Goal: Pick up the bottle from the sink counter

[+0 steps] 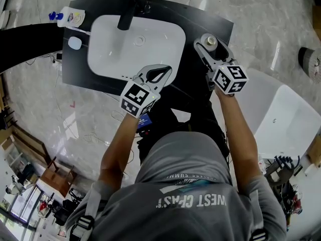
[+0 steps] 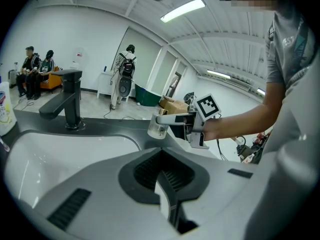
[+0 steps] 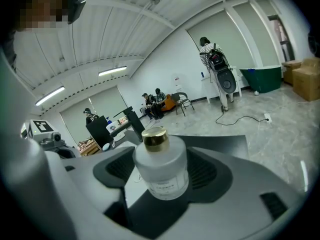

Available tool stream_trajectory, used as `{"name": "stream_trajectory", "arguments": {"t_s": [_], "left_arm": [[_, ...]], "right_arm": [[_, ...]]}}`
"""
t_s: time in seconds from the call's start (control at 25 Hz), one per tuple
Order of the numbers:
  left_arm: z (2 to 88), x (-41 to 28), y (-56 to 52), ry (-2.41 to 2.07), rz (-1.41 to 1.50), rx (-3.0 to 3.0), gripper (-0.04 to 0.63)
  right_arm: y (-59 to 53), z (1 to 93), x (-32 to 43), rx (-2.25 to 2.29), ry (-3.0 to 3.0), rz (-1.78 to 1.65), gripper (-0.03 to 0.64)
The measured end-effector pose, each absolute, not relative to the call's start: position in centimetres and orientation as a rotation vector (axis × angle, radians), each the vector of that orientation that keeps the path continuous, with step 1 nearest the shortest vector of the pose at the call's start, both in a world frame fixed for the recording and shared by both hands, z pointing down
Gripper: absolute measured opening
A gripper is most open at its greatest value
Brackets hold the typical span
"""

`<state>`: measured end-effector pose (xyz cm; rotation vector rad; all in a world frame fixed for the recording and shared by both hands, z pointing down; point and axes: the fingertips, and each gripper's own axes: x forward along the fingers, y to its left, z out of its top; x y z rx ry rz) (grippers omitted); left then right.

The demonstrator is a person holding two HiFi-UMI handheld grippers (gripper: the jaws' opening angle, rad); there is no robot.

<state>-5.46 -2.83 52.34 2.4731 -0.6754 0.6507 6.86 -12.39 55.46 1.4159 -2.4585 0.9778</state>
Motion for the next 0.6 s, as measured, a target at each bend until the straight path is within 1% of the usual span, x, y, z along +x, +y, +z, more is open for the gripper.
{"name": "stream_trajectory", "arguments": {"t_s": [0.6], "left_arm": [[52.46,-4.87,-3.27,-0.672,0.654,2.470,0.002]], "right_arm": [[-12.98,55.54,7.41,1.416,-2.455,0.976,0.327]]}}
